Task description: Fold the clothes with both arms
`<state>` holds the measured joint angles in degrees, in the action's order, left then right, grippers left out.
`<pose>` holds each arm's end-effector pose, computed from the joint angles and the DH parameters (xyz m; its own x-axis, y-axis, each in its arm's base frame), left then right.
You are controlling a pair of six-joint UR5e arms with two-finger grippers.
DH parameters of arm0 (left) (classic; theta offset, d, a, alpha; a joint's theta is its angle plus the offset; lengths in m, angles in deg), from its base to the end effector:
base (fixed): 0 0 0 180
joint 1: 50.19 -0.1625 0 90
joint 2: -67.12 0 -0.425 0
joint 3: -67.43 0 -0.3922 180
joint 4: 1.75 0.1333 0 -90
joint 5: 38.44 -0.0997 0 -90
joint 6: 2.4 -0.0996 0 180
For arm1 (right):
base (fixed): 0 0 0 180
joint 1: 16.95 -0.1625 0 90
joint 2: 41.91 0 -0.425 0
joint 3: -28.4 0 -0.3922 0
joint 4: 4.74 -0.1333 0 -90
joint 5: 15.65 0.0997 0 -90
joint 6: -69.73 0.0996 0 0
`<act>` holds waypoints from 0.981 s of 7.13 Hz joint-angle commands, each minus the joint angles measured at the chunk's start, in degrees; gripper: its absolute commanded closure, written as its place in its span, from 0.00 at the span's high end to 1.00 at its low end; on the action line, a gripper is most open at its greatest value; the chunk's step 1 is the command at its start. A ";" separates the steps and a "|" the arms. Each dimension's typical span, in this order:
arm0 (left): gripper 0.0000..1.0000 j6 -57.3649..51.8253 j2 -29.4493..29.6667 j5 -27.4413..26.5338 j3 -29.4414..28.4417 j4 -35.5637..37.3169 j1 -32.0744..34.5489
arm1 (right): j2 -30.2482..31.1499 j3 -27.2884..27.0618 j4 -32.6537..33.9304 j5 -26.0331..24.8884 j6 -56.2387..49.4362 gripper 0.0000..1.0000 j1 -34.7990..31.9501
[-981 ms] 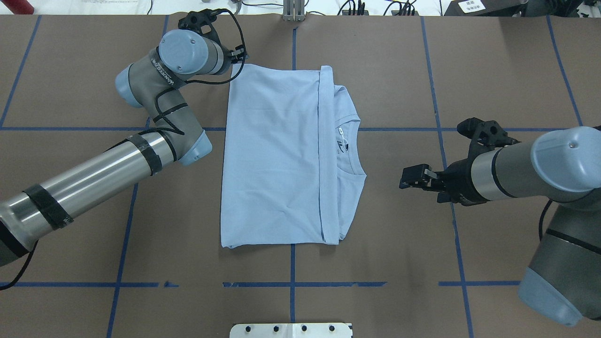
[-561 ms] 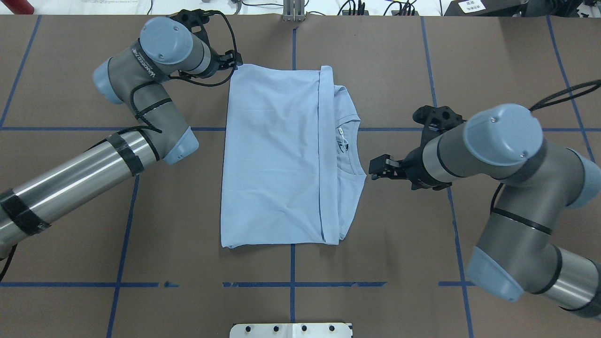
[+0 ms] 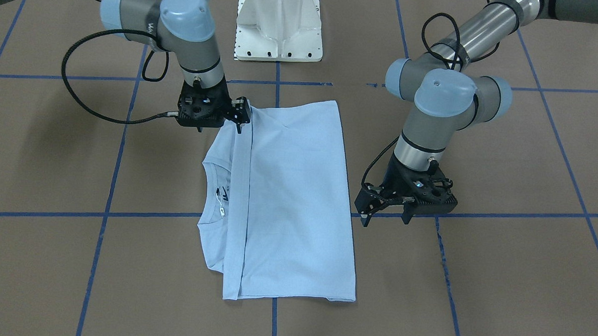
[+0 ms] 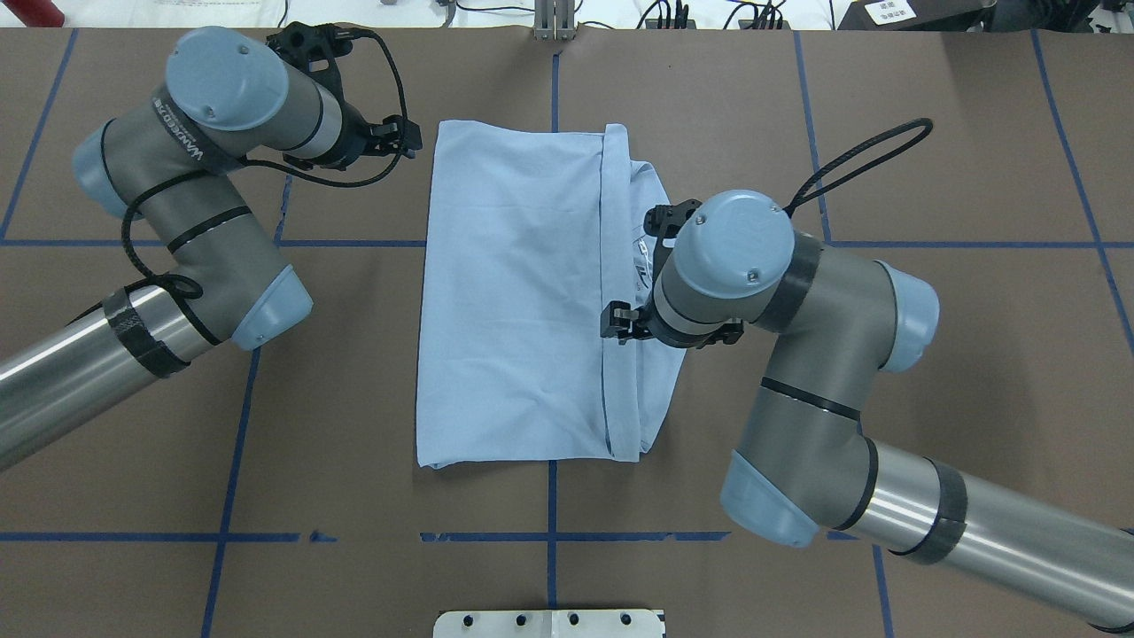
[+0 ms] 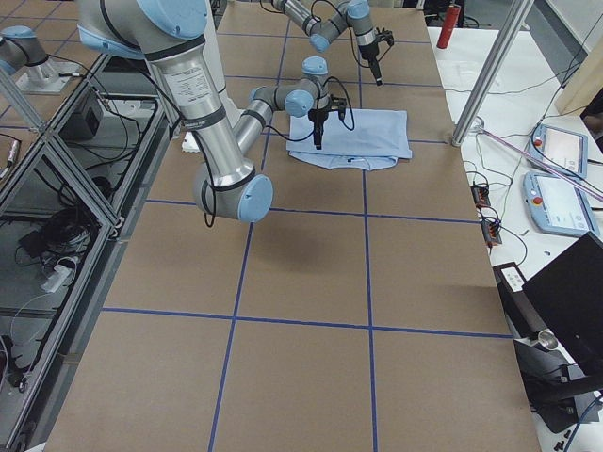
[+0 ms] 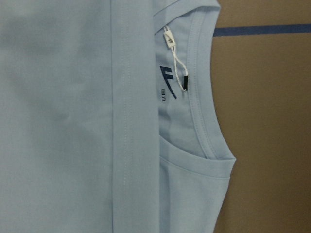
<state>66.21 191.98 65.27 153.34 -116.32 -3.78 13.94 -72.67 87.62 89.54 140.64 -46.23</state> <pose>0.4144 -0.5944 0.2836 0.5727 -0.0877 -0.8150 0.3870 0.9054 0.1745 -0.5174 -0.4130 0.2385 0.7077 0.0350 0.7056 -0.0900 0.9951 0.0410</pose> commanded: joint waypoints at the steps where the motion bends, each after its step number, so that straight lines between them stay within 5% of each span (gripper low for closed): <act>1: 1.00 -0.05 -1.01 0.53 1.28 0.22 -0.08 | -5.47 3.95 5.34 -0.42 -2.00 1.00 2.47; 4: 1.00 0.03 -1.28 0.53 0.84 -0.48 -0.35 | -9.51 12.18 6.07 -4.73 -4.11 1.00 3.62; 7: 1.00 0.03 -1.37 0.53 0.84 -0.65 -0.52 | -10.41 14.84 6.33 -4.82 -5.69 1.00 3.71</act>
<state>66.24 190.66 65.80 154.18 -116.84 -4.28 4.04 -58.96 93.78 84.78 135.55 -42.57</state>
